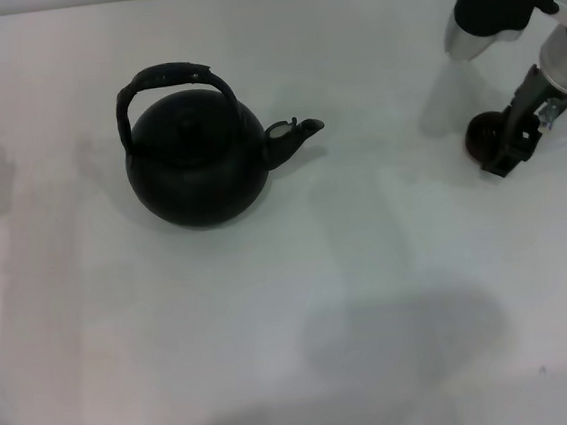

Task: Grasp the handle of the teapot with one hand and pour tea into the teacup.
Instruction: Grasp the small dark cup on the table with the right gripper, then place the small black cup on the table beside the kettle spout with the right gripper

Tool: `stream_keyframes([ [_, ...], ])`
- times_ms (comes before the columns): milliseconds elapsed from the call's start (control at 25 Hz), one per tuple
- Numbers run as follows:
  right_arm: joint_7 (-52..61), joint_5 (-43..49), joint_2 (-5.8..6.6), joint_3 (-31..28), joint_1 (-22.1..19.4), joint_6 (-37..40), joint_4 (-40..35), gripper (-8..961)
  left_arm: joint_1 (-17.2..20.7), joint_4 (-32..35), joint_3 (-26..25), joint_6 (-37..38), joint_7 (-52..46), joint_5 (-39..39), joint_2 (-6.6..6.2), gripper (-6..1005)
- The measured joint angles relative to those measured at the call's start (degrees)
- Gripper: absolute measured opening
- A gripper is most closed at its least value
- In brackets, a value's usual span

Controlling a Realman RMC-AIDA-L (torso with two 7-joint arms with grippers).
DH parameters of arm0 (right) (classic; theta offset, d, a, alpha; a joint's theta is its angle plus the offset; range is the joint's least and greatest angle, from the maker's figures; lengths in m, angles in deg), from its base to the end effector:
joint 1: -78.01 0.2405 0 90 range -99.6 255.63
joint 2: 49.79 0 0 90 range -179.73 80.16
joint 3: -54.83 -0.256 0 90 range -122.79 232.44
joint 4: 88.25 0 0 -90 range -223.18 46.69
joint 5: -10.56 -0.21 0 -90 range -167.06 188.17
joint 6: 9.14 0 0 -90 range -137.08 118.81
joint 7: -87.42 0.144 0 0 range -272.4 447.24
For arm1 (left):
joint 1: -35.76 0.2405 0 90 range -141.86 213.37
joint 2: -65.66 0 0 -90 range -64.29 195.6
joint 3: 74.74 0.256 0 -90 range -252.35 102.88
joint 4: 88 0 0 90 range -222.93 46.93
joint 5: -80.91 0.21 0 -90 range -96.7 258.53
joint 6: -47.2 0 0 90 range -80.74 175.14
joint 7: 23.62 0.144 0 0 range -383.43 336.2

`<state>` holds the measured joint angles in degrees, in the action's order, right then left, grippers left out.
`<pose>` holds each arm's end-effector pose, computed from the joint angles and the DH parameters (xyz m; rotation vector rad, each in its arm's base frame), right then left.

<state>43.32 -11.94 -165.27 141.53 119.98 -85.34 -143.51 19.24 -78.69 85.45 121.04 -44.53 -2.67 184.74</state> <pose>0.2348 0.3861 -0.0168 -2.5478 0.6052 -0.9014 -0.3743 0.2656 -0.0078 -1.3606 -0.8342 -0.8197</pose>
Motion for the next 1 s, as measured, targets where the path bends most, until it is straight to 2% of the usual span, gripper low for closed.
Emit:
stream_keyframes([
  [40, 0.00, -0.11, -0.07, 0.01, 0.24, -0.20, -0.47, 721, 0.00, -0.02, -0.02, 0.02, 0.00, -0.05, 0.00, 831],
  [280, -0.09, -3.87, -0.61, 4.59, 3.35, 0.26, -2.14, 720, -0.14, -0.02, -0.06, 0.09, 0.00, -0.18, -0.08, 831],
  [320, -0.08, -6.33, -0.62, 8.33, 5.25, 1.29, -1.86, 720, -0.26, -0.02, -0.06, 0.09, 0.00, -0.06, -0.09, 831],
  [360, -0.08, -6.33, -0.62, 8.33, 5.25, 1.29, -1.86, 720, -0.26, -0.02, -0.06, 0.09, 0.00, -0.06, -0.09, 831],
  [680, 2.46, -12.92, -0.71, 21.50, 10.64, 3.17, -1.77, 721, -0.36, 0.01, -0.06, 0.09, -0.05, -0.23, -0.06, 830],
  [800, 4.03, -13.95, -0.71, 25.54, 11.60, 3.54, -1.77, 721, -0.33, 0.01, -0.05, 0.08, -0.11, -0.37, 0.01, 830],
  [1000, 4.31, -15.73, -0.71, 27.70, 11.67, 4.52, -1.76, 720, -0.26, 0.24, -0.06, 0.08, -0.28, -0.46, 0.08, 830],
])
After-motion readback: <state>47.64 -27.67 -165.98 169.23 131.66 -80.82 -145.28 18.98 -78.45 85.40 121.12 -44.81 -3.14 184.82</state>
